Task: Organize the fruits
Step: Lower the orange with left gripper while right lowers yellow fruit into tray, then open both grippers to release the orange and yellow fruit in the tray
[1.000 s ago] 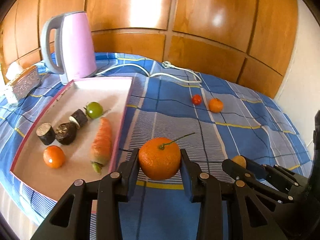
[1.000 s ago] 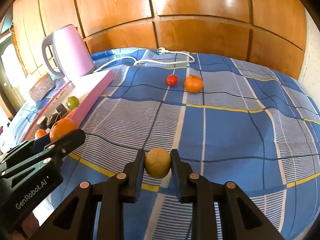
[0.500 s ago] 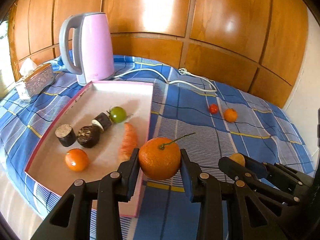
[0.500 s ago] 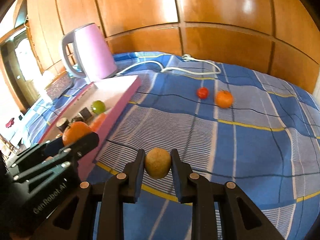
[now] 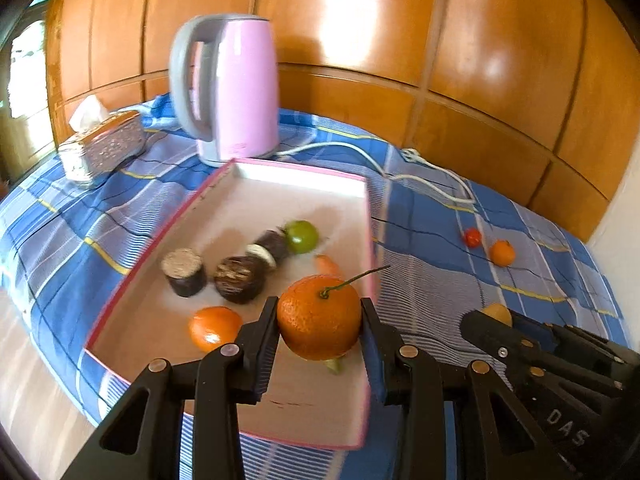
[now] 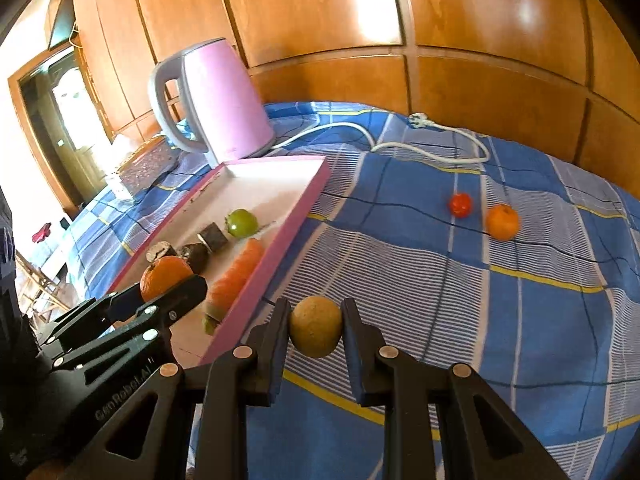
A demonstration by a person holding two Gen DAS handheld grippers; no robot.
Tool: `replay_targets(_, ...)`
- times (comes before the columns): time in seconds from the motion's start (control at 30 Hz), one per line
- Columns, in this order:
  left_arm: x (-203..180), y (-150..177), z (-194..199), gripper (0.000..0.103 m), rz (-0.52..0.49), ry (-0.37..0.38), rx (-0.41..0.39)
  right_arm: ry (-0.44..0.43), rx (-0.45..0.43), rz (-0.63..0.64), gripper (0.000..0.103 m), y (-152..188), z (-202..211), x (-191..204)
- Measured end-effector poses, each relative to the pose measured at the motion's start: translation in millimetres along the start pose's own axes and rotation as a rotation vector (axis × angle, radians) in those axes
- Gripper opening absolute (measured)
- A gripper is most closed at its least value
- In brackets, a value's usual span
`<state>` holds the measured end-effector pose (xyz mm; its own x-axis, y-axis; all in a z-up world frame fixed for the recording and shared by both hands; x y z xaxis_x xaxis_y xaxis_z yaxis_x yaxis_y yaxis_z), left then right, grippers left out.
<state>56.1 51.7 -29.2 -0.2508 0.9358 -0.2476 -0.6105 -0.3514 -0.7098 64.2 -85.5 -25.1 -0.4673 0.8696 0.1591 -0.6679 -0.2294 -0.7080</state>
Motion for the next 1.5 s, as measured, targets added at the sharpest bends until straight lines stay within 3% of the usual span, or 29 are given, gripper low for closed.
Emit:
replay_targets(0.27,47.7,-19.1,-2.5,0.038,0.083,-0.065,-0.013,-0.046,0.017,0.028,0.026,-19.4,-13.3,18.2)
replay_targets(0.53,78.9,-32.7,-11.9,0.038,0.14,-0.077,-0.005,-0.084,0.026,0.057,0.026,-47.9,-34.2,37.6)
replay_targets(0.83,84.4,-47.8,-16.0,0.039,0.141,-0.109,-0.034,-0.114,0.027,0.069,0.026,-70.7,-56.2,59.0)
replay_targets(1.5,86.6,-44.1,-17.3,0.039,0.148,-0.126,-0.03,-0.125,0.045,0.071,0.031,-62.0,-65.0,72.8)
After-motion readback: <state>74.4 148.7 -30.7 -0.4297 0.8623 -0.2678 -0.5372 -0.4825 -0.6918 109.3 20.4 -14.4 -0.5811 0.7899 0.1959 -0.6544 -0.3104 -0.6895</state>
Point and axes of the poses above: each gripper's, at about its wrist camera, not at the fingertips, and z roughly against the way its jaws point, x to its left, y to its underside, the point moved 4 cm from there along -z, roughly the way its jaws point, and after that the axes turned 9 degrees about z, right-handed, at the moved point
